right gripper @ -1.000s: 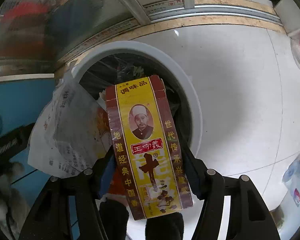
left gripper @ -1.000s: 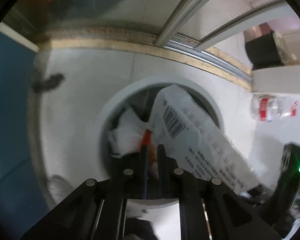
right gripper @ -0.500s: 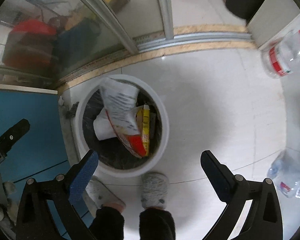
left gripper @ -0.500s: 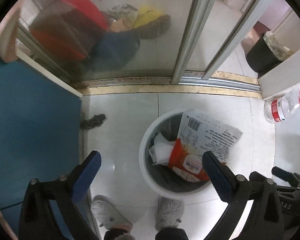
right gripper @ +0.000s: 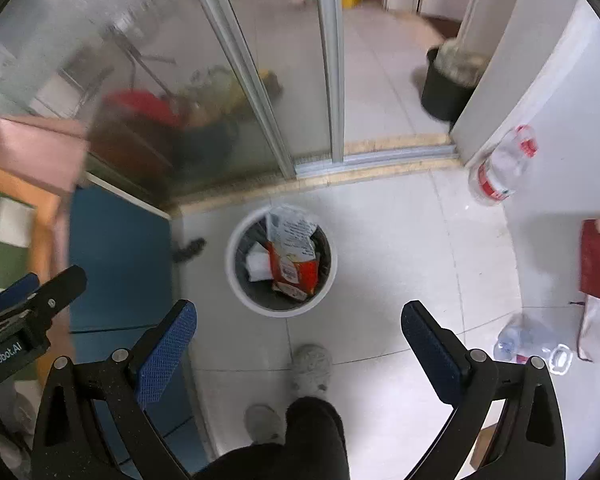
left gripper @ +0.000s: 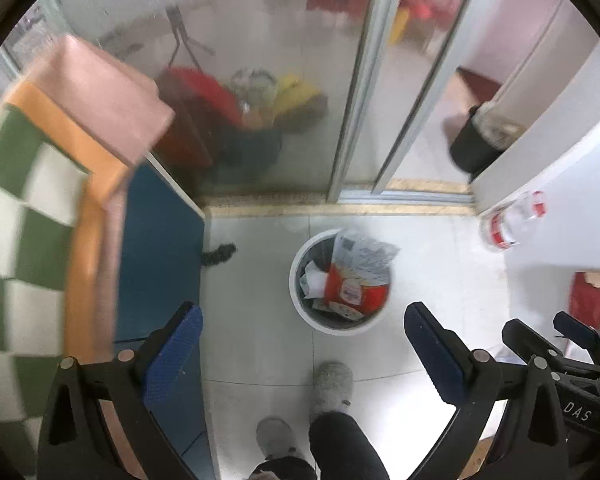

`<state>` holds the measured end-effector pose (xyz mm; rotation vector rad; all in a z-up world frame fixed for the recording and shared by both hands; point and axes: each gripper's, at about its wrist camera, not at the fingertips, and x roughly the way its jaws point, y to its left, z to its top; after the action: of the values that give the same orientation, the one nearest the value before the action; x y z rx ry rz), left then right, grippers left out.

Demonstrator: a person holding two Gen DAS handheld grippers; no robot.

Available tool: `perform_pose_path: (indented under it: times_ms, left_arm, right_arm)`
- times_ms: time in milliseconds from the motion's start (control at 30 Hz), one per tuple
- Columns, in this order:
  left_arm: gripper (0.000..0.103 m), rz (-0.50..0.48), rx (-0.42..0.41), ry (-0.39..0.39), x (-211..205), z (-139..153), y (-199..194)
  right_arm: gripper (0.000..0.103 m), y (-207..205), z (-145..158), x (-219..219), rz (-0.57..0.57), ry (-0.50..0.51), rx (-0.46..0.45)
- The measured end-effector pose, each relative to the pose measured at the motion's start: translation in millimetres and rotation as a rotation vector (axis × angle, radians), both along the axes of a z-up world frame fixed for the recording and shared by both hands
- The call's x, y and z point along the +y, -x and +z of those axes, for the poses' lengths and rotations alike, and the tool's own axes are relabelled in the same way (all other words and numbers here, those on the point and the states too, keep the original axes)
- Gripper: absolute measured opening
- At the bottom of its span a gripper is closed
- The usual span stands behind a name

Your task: Collect trash

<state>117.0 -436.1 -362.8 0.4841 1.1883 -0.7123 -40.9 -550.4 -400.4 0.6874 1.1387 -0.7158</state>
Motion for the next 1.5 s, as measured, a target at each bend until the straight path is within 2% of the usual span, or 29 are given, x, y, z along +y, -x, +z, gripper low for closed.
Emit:
perform_pose_path:
  times_ms: [33, 67, 167, 300, 433, 600, 833, 1500]
  left_arm:
    - [0.103, -0.011, -0.011, 0.021, 11.5, 26.8, 7.4]
    - [0.103, -0.017, -0.018, 0.031, 17.4, 39.3, 10.6]
    - [0.103, -0.037, -0.026, 0.081, 47.4, 101.5, 27.4]
    - [0.103, -0.068, -0.029, 0.138, 79.2, 166.4, 49.3]
    - [0.103, -0.093, -0.041, 0.198, 109.3, 225.4, 70.5]
    - [0.103, -0.097, -0.045, 0.249, 138.1, 274.9, 90.8]
    - [0.103, -0.071, -0.063, 0.289, 169.3, 308.9, 111.8]
    - [0.103, 0.0, -0.072, 0.273, 195.9, 316.7, 137.0]
  right_arm:
    - [0.103, 6.7, 28.4, 11.6, -0.001, 0.019, -0.019]
    - [0.103, 12.3, 50.8, 21.8, -0.002, 0.036, -0.032]
    - [0.103, 32.3, 124.3, 60.8, 0.001, 0.086, -0.07]
    - [0.103, 63.6, 206.0, 108.3, -0.021, 0.117, -0.128]
    - [0.103, 89.5, 267.6, 148.7, -0.029, 0.144, -0.191]
    - [0.103, 117.3, 324.8, 187.1, 0.003, 0.174, -0.243]
    - [0.103, 141.4, 361.7, 208.9, 0.042, 0.18, -0.276]
    - [0.103, 153.9, 355.6, 199.2, 0.11, 0.163, -0.276]
